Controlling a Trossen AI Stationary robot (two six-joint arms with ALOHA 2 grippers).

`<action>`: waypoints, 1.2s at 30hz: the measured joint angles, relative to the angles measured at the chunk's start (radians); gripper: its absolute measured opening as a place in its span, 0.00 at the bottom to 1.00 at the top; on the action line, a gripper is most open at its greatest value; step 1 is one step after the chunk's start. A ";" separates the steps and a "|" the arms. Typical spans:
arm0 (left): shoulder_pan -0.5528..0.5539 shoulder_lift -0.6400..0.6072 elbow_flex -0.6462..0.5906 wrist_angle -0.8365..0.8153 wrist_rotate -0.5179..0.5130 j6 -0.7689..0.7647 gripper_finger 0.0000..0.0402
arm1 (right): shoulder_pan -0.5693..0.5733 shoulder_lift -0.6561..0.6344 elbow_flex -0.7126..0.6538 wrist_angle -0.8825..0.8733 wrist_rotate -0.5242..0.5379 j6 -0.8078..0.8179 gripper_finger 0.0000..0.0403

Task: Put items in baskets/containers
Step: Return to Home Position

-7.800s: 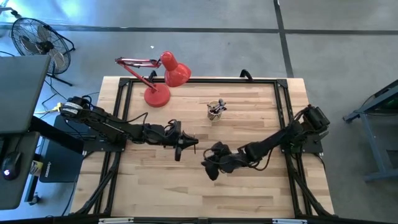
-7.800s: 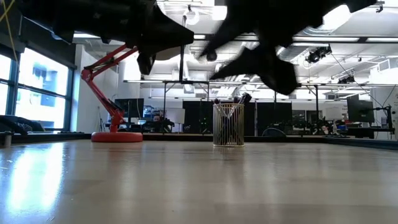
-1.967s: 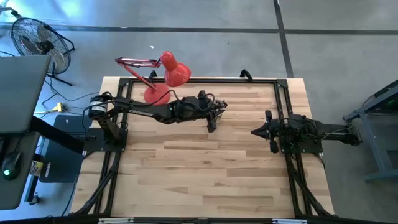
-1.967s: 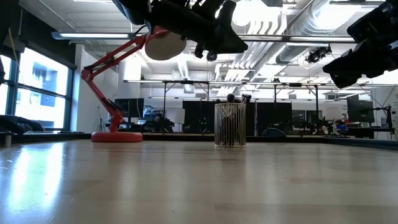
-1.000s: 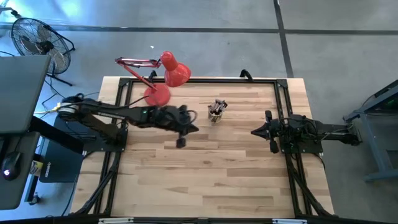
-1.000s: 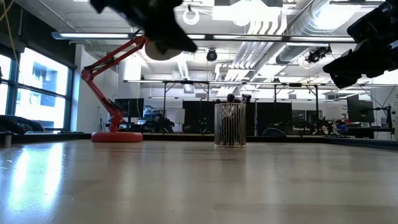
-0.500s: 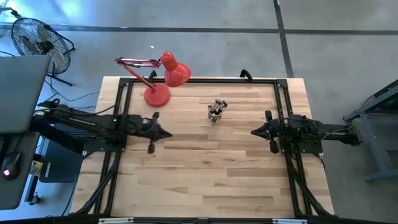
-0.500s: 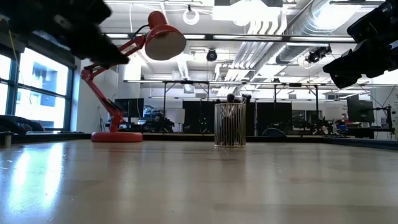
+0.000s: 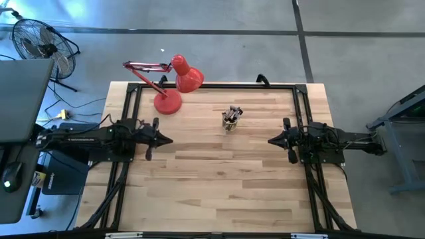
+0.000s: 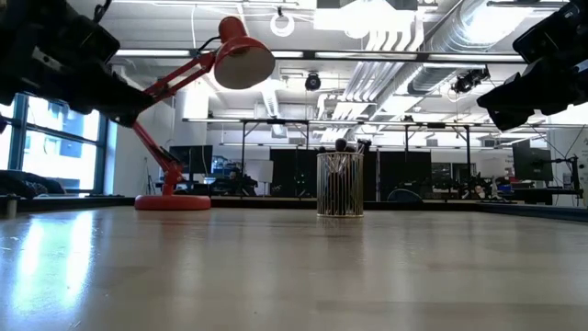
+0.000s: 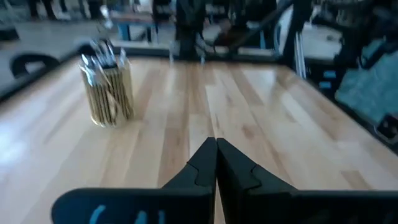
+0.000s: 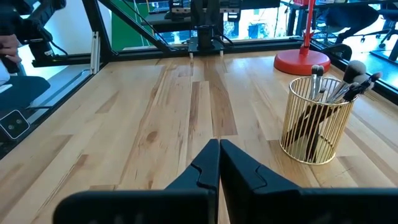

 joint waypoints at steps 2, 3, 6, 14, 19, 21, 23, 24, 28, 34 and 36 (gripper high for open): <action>0.018 -0.055 -0.012 0.005 0.003 -0.010 0.00 | 0.000 0.000 0.000 0.000 0.000 0.000 0.02; 0.023 -0.082 -0.017 0.002 0.003 -0.017 0.00 | 0.000 0.000 0.000 0.000 0.000 0.000 0.02; 0.020 -0.159 -0.027 -0.013 0.004 -0.027 0.00 | 0.000 0.000 0.000 0.000 0.000 0.000 0.02; 0.020 -0.310 -0.030 -0.124 -0.078 -0.080 0.00 | 0.000 0.000 0.000 0.000 0.000 0.000 0.02; 0.020 -0.309 -0.031 -0.136 -0.127 -0.082 0.00 | 0.000 -0.001 0.000 0.000 0.000 0.000 0.01; 0.020 -0.307 -0.031 -0.138 -0.144 -0.079 0.00 | 0.000 0.000 0.000 0.001 0.000 0.000 0.01; 0.020 -0.307 -0.031 -0.145 -0.156 -0.071 0.00 | 0.000 0.000 0.000 0.001 0.000 0.000 0.01; 0.020 -0.308 -0.030 -0.149 -0.165 -0.061 0.00 | 0.000 0.000 0.000 0.001 0.000 0.000 0.02; 0.020 -0.307 -0.030 -0.154 -0.173 -0.030 0.00 | 0.000 0.000 0.000 0.001 0.000 0.000 0.02; 0.020 -0.297 -0.030 -0.156 -0.174 -0.026 0.00 | 0.000 0.000 0.000 0.002 0.000 0.000 0.02; 0.020 -0.297 -0.030 -0.157 -0.174 -0.026 0.00 | 0.000 0.000 0.000 0.002 0.000 0.000 0.02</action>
